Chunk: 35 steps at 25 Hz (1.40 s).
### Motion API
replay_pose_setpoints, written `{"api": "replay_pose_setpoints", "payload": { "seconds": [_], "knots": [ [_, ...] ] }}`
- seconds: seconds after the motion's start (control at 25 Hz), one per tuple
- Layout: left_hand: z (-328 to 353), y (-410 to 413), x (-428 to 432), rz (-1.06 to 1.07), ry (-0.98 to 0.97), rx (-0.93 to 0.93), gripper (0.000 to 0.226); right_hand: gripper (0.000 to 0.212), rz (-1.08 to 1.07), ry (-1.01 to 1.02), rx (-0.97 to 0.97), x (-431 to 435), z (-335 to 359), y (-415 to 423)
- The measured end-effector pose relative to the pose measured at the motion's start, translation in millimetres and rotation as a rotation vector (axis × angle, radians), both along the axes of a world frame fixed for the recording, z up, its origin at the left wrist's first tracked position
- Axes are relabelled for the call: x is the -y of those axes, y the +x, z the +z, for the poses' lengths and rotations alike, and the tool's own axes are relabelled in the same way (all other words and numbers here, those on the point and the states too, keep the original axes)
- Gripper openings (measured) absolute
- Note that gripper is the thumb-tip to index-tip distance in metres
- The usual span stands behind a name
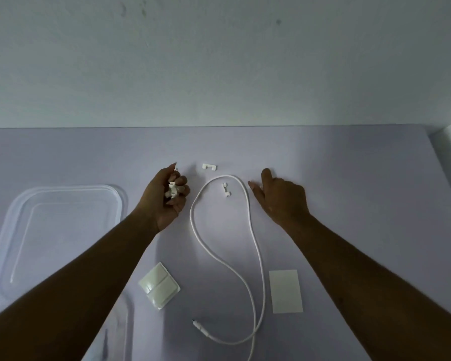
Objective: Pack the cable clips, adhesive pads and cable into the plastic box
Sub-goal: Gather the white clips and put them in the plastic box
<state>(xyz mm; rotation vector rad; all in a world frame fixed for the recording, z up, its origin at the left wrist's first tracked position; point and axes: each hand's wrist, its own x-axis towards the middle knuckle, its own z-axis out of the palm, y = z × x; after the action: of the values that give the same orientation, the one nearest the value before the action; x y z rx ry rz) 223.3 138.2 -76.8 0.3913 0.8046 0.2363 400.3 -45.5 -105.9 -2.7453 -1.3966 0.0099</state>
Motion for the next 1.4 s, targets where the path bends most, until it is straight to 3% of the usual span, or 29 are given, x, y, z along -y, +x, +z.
{"api": "replay_pose_setpoints", "payload": {
  "seconds": [0.12,0.28,0.36,0.4,0.52,0.56,0.64,0.76,0.8,0.84,0.96,1.04,1.24,1.4],
  "knots": [
    [0,-2,-15,0.039,0.051,-0.151,0.046,0.042,0.059,-0.048,0.088,0,-3,-1],
    [2,-2,-30,0.046,0.042,-0.140,0.040,0.027,0.166,-0.027,0.348,-2,-6,-4],
    [-1,-1,-33,0.069,0.006,-0.102,0.036,0.024,0.153,0.050,0.227,1,-9,-6],
    [-3,-1,-34,0.083,0.000,-0.101,0.034,0.023,0.067,0.137,0.005,2,-9,-7],
    [-12,-4,-38,0.072,0.064,-0.151,0.029,0.024,-0.377,0.707,-1.199,-2,-1,-16],
    [-13,-4,-39,0.047,0.107,-0.172,0.027,0.021,-0.502,0.886,-1.513,-5,6,-22],
    [-13,-3,-44,-0.005,0.243,-0.270,0.024,0.022,-0.613,1.043,-1.870,-11,12,-28],
    [-12,2,-51,-0.183,0.690,-0.634,0.028,0.031,-0.639,0.933,-2.041,-27,21,-33],
    [-13,4,-52,-0.272,0.898,-0.763,0.033,0.035,-0.641,0.858,-1.965,-32,22,-32],
    [-16,5,-51,-0.376,1.116,-0.863,0.039,0.039,-0.610,0.751,-1.762,-37,22,-32],
    [-22,15,-42,-0.645,1.537,-1.048,0.059,0.042,-0.297,0.298,-0.742,-44,11,-39],
    [-26,24,-35,-0.731,1.685,-1.139,0.066,0.044,-0.098,0.134,-0.297,-49,8,-47],
    [-38,31,-20,-0.915,2.087,-1.144,0.038,0.039,0.080,-0.070,0.093,-58,-2,-50],
    [-43,30,-20,-1.032,2.167,-1.024,0.023,0.033,0.118,0.070,0.243,-55,-9,-50]
  ]
}}
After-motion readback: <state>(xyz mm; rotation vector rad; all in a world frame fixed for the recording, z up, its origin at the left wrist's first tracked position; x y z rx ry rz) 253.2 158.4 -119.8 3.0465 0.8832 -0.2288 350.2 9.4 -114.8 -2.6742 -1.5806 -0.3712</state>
